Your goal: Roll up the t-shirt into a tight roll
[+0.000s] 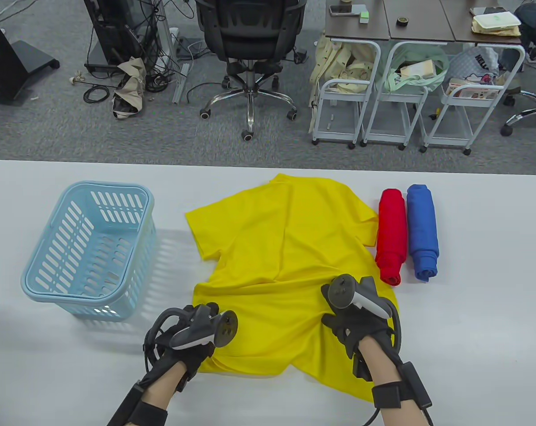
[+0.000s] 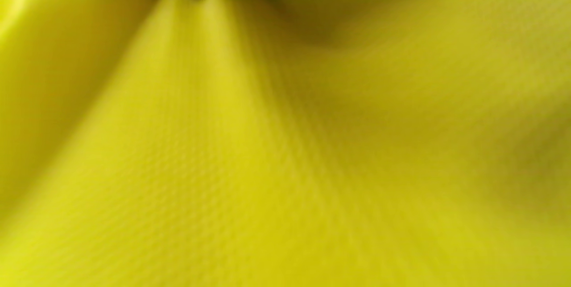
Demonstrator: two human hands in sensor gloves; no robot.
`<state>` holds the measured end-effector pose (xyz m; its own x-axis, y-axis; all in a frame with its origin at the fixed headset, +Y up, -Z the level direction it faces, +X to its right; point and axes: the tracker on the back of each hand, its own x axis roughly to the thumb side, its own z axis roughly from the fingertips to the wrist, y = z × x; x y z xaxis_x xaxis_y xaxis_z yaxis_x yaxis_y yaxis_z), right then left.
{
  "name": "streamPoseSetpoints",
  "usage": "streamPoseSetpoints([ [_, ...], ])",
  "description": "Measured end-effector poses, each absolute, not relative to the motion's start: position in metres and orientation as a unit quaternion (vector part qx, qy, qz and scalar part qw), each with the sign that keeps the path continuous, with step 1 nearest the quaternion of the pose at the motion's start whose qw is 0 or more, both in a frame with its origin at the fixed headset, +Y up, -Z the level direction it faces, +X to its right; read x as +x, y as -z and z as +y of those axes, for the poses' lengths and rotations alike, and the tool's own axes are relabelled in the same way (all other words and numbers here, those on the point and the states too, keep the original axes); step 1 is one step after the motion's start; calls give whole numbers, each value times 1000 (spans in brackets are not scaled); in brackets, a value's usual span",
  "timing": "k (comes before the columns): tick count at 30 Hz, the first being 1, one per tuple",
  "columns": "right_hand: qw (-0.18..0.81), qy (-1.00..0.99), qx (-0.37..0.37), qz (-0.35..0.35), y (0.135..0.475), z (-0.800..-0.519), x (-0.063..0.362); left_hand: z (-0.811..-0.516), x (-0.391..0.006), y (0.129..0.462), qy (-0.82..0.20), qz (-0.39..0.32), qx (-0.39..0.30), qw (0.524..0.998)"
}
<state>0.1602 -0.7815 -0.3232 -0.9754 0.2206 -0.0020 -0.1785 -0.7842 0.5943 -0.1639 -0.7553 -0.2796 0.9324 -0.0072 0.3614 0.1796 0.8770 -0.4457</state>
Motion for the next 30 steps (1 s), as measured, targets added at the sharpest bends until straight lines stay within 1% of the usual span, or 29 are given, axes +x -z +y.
streamPoseSetpoints([
  [2, 108, -944, 31, 311, 324, -781, 162, -759, -171, 279, 22, -161, -309, 937],
  [3, 110, -944, 31, 311, 324, -781, 163, -762, -173, 280, 39, -162, -327, 930],
  [4, 115, -942, 35, 313, 324, -780, 165, -765, -175, 281, 76, -154, -338, 925],
  [5, 117, -942, 37, 314, 324, -780, 166, -765, -177, 283, 87, -155, -345, 921],
  [6, 120, -941, 40, 315, 324, -779, 167, -765, -181, 286, 69, -149, -346, 924],
  [7, 121, -940, 45, 317, 323, -779, 168, -765, -185, 288, 71, -130, -351, 925],
  [8, 119, -939, 48, 320, 322, -778, 168, -763, -189, 290, 89, -127, -352, 923],
  [10, 117, -939, 49, 318, 321, -778, 168, -760, -198, 289, 69, -125, -363, 921],
  [12, 117, -939, 48, 320, 321, -778, 168, -753, -203, 287, 55, -135, -356, 923],
  [16, 117, -940, 46, 318, 321, -778, 168, -730, -214, 284, 93, -89, -311, 942],
  [20, 119, -940, 45, 318, 322, -777, 168, -721, -216, 282, 26, -114, -291, 949],
  [21, 121, -939, 45, 318, 322, -778, 169, -724, -211, 282, 42, -113, -293, 948],
  [23, 121, -940, 45, 317, 322, -777, 169, -739, -201, 283, 108, -113, -311, 938],
  [24, 122, -940, 45, 317, 322, -777, 170, -752, -195, 283, 130, -121, -335, 925],
  [25, 123, -939, 46, 318, 322, -777, 172, -761, -190, 283, 134, -131, -359, 914],
  [26, 122, -938, 48, 321, 322, -776, 173, -757, -190, 283, 121, -140, -355, 917],
  [28, 126, -937, 52, 321, 321, -775, 178, -760, -187, 282, 100, -155, -350, 918],
  [30, 131, -936, 53, 322, 321, -776, 180, -763, -190, 285, 108, -140, -362, 915],
])
